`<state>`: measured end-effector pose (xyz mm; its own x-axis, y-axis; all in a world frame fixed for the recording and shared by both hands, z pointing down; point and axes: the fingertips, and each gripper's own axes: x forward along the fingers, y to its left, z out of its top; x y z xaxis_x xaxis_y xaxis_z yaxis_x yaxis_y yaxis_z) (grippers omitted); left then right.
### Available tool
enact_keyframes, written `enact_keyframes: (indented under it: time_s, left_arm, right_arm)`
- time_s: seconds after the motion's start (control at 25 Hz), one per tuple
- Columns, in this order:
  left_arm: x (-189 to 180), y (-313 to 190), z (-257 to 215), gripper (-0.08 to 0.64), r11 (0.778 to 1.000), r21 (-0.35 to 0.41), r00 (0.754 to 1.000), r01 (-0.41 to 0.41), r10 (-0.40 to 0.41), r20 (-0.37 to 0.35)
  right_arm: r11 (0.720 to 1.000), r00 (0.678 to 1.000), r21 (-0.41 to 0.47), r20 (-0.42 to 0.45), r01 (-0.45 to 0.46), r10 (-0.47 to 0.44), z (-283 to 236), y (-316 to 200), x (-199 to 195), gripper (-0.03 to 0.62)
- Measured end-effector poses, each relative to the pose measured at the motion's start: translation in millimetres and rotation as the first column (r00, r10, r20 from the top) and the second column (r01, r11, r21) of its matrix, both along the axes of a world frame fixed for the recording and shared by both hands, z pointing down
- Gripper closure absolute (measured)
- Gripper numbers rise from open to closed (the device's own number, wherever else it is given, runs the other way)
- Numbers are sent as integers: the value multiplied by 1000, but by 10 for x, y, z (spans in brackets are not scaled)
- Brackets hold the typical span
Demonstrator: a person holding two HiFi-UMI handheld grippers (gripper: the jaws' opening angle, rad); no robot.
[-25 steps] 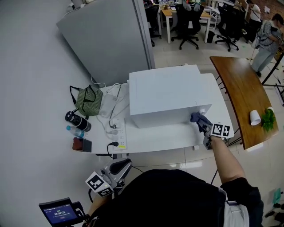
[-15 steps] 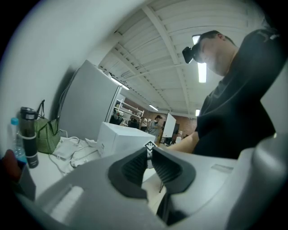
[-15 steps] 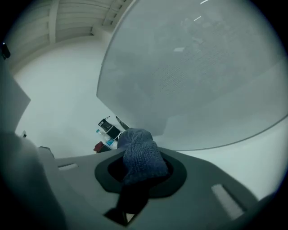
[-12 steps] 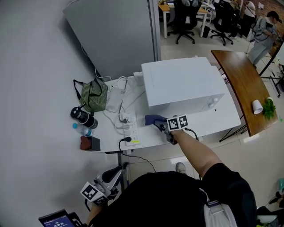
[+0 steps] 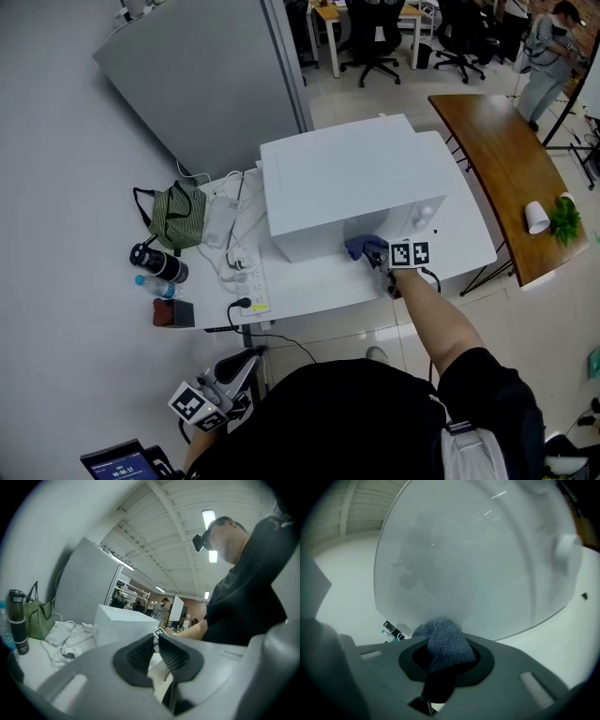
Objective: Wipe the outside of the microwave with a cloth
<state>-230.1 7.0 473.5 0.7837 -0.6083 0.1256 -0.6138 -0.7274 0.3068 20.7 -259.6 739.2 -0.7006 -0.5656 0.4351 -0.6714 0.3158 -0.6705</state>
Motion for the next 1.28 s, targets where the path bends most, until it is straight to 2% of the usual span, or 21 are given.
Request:
enact_keyframes:
  time_s: [0.16,0.28,0.48,0.6,0.72,0.8,0.88,0.96,1.12,1.2,1.28]
  left_arm:
    - [607,-107,-55,525,1000,-7,1000,-16,16,11]
    - [937,-128,-83,525,1000,-21,1000,-21,21,15]
    - [1180,-97,-56,525,999,-40,1000,-7,8,23]
    - [1188,-91,-63,525,999,-37,1000,-7,7,15]
    - [1056,-87,-73,525,1000,-30,1000,-6,6,-9]
    - [932,-41,-40,525,1000,-25,1000,-2,1,-24]
    - [763,36,11,525,1000,-23,999,9,-9,-33]
    - [532,133,49,525,999,-24,999,21,-22,-37]
    - [-123,403,161,525,998,-26,998,60,-60,-24]
    - [-505,548,247,525,995,-38,996,90,-90,-12]
    - [-828,654,267,525,989,-59,991,132,-133,-12]
  right_arm:
    - [995,995,-7,-32,-98,98,189,-90,1022,522]
    - [985,985,-17,-41,-170,169,278,-132,1606,523]
    - [964,963,11,-35,-266,266,228,-177,2350,523]
    - [969,968,31,-43,-247,248,97,-139,2455,523]
    - [989,988,12,-34,-148,148,30,91,2024,523]
    - [1000,1000,-11,-20,-9,9,64,340,1428,523]
    - [988,988,-25,-19,150,-150,117,566,693,523]
    - [968,969,-33,-17,247,-248,127,673,-42,523]
    - [951,954,-75,22,298,-298,228,651,-1285,523]
    - [947,952,-98,13,307,-307,327,586,-1733,523]
    - [947,954,-123,-2,297,-299,455,488,-2011,523]
